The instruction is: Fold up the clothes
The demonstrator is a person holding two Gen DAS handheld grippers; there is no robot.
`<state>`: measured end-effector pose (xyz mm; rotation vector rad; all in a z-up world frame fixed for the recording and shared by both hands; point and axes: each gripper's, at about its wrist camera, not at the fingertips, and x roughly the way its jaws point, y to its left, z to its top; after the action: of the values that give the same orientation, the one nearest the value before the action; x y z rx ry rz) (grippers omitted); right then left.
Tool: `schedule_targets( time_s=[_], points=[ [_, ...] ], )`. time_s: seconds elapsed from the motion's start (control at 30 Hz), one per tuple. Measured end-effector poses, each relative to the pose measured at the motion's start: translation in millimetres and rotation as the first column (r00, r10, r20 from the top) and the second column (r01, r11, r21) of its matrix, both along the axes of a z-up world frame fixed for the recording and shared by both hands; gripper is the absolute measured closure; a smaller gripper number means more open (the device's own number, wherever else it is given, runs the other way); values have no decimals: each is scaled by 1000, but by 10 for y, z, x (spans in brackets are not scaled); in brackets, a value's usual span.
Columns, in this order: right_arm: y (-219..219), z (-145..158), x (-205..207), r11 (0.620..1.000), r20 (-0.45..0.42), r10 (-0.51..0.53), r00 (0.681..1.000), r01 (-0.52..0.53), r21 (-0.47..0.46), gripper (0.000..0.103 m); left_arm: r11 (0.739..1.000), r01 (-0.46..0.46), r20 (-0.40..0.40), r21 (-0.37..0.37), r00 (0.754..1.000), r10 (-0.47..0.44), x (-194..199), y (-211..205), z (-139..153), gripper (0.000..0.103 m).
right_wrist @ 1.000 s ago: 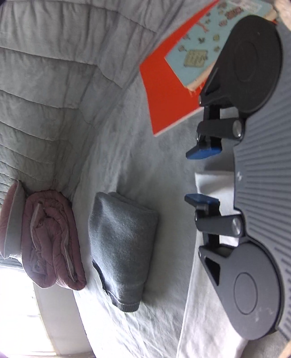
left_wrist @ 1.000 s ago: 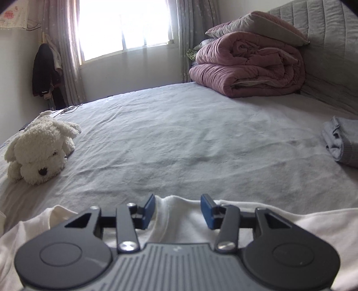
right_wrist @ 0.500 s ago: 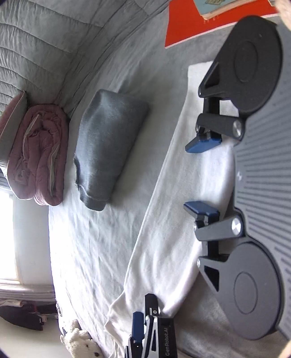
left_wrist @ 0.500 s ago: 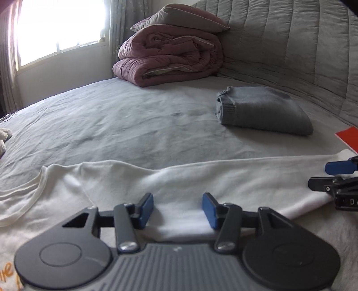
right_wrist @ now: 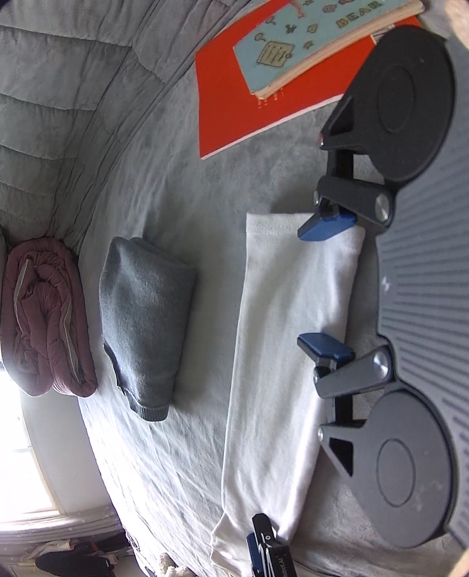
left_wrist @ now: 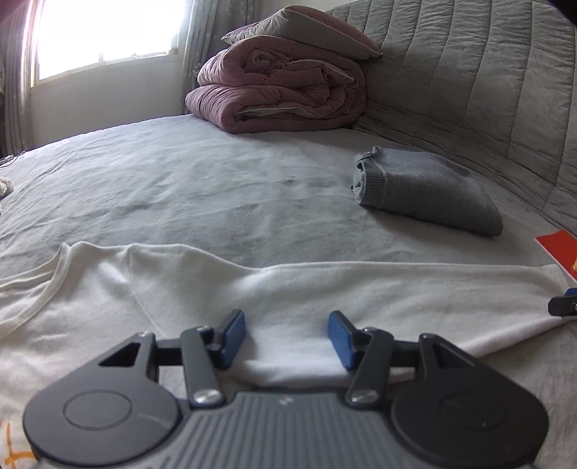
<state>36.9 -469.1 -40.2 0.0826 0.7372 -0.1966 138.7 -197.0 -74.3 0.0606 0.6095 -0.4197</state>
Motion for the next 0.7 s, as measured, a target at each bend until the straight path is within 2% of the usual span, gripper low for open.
schedule_targets(
  time_s=[0.2,0.3,0.33,0.5,0.7],
  points=[
    [252,290,-28,999,46,19,999,-18,-26,39,999,-35,-6,2,999,35,-145,85,116,42],
    [349,398,-17,999,61,35,998,-34,-18,36,999,-39,-5,-36,999,39,-313,268,180,39],
    [388,419,-8,999,62,41,997,-40,-14,36,998,-50,-6,-42,999,50,-364,332,196,35],
    [582,516,36,998,65,69,995,-70,8,35,990,-114,-15,-86,993,113,-595,717,233,33],
    [848,633,90,993,73,110,991,-113,35,32,987,-150,-26,-62,988,149,-896,1165,199,32]
  ],
)
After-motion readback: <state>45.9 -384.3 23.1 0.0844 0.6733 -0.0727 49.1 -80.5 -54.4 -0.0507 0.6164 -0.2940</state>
